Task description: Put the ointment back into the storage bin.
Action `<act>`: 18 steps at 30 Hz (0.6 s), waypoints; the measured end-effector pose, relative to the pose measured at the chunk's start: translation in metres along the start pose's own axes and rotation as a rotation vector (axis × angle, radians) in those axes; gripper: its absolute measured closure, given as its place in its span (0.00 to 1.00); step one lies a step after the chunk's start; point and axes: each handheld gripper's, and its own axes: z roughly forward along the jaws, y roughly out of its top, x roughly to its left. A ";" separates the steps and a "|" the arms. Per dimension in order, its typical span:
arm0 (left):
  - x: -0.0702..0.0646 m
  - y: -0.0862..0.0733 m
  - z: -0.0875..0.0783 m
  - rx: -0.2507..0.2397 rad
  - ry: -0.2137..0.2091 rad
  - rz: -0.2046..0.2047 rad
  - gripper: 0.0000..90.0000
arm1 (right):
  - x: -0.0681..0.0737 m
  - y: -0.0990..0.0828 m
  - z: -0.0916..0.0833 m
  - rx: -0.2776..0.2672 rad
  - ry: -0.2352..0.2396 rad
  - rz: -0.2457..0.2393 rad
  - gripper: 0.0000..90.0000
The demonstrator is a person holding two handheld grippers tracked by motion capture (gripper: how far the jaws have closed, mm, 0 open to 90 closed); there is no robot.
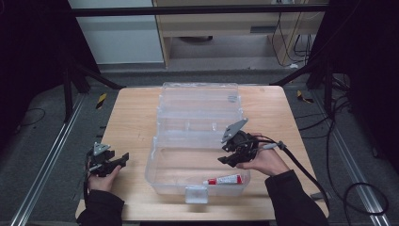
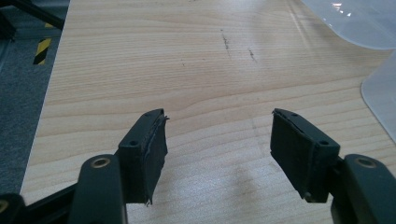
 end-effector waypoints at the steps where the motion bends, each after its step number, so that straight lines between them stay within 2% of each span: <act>1: 0.000 0.000 0.000 0.000 0.000 -0.001 0.40 | -0.001 -0.002 -0.004 -0.025 -0.011 0.011 0.60; 8: 0.000 0.000 0.000 0.001 -0.001 -0.001 0.40 | -0.011 -0.018 -0.032 -0.186 -0.085 0.116 0.62; 15: -0.001 0.000 -0.001 -0.002 -0.002 -0.004 0.41 | -0.020 -0.042 -0.049 -0.302 -0.181 0.215 0.66; 18: -0.001 0.000 -0.001 -0.006 -0.004 -0.004 0.42 | -0.023 -0.053 -0.055 -0.348 -0.202 0.265 0.66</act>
